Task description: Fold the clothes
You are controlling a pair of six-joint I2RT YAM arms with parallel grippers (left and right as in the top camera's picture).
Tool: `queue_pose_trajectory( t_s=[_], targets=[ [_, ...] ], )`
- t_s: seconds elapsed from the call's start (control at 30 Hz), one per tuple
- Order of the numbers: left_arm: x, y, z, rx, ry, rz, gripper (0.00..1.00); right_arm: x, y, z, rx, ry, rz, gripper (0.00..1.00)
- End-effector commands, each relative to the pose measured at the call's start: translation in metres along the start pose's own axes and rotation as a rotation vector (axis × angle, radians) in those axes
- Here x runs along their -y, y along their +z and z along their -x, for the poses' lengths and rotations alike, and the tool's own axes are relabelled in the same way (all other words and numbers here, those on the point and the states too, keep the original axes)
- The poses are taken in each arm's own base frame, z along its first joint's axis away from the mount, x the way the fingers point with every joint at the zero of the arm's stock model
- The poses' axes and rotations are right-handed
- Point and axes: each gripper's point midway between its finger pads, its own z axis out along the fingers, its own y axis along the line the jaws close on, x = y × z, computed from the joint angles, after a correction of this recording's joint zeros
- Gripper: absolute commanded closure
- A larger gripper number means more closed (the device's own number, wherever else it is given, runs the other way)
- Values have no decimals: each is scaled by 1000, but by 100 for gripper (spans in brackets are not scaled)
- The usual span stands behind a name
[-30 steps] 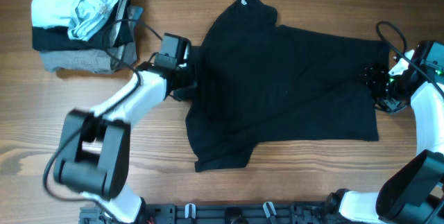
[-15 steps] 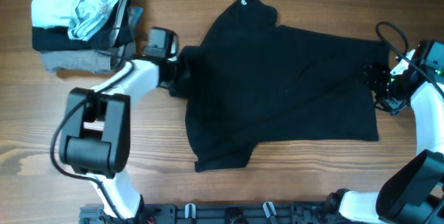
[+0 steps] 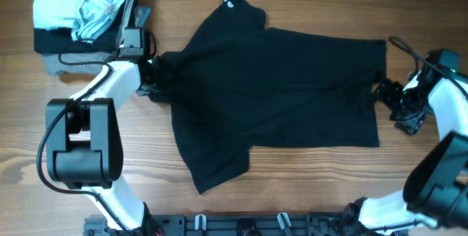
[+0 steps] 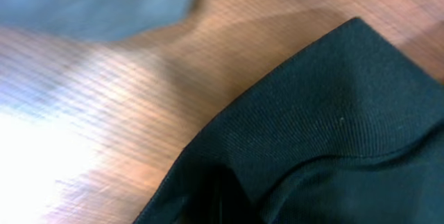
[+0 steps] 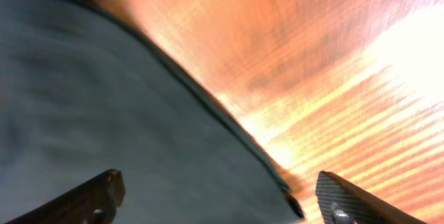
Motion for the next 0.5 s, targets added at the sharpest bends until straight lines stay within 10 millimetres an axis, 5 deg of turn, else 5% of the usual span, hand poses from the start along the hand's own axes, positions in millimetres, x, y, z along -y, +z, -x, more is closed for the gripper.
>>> queue_pose_trajectory(
  t_s=[0.0, 0.33, 0.4, 0.47],
  targets=[
    [-28, -5, -5, 4, -25, 102, 92, 17, 26, -22, -146, 104, -85, 18],
    [-4, -28, -6, -7, 118, -22, 73, 26, 55, -56, -266, 143, -14, 25],
    [3, -33, -7, -10, 144, -62, 72, 27, 62, -59, -258, 162, -14, 45],
    [10, -46, -2, 15, 150, -97, 71, 28, 64, -58, -248, 161, -13, 86]
  ],
)
